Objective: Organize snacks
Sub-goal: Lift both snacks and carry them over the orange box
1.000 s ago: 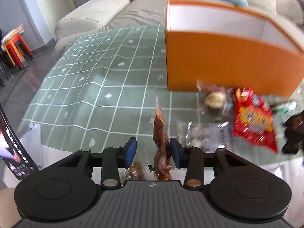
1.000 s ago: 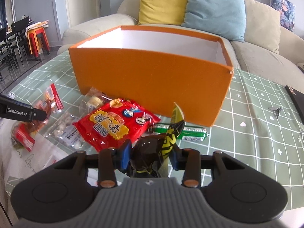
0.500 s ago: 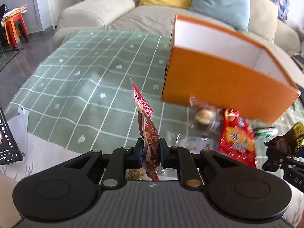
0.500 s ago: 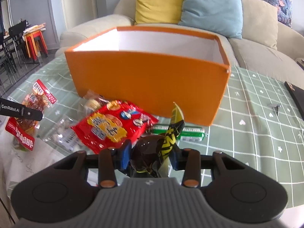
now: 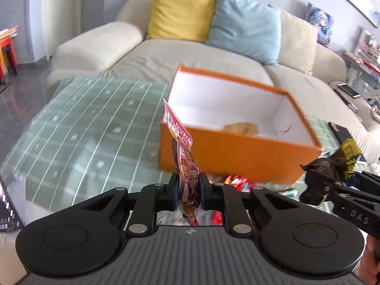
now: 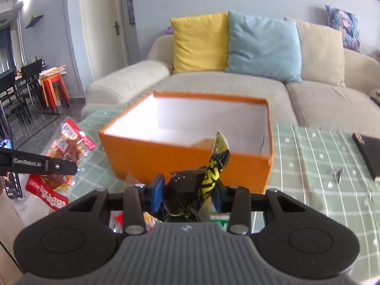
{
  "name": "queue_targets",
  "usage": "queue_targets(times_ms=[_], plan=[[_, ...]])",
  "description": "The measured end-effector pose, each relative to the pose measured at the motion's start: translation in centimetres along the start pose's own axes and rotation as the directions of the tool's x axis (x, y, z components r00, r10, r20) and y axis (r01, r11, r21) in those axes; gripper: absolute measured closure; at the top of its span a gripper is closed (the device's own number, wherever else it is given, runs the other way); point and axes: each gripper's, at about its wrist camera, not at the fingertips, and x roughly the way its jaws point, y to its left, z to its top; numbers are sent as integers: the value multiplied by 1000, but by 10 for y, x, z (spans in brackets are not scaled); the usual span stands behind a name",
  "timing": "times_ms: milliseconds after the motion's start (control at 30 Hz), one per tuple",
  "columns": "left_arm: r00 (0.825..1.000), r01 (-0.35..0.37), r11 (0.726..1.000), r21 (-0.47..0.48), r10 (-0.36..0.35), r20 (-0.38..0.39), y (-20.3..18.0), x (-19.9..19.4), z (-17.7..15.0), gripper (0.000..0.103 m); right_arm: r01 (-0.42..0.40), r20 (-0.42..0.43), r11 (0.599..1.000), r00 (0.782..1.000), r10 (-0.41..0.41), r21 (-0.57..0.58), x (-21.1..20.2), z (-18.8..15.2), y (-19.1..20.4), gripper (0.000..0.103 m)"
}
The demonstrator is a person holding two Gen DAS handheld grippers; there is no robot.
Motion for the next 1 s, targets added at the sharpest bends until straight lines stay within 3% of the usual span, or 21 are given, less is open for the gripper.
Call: queue_targets(times_ms=[267,500,733,1000], plan=[[996,34,990,138,-45,81,-46,6,44,85,-4,40,999,999,6,-38,10,50,-3,64],[993,45,985,166,-63,104,-75,31,78,85,42,55,993,998,-36,-111,33,88,-8,64],[997,38,987,155,-48,58,-82,67,94,85,93,-38,983,994,-100,-157,74,104,-27,64],[997,26,993,114,-18,-69,-78,115,95,85,160,-173,968,966,-194,-192,132,100,-46,64]])
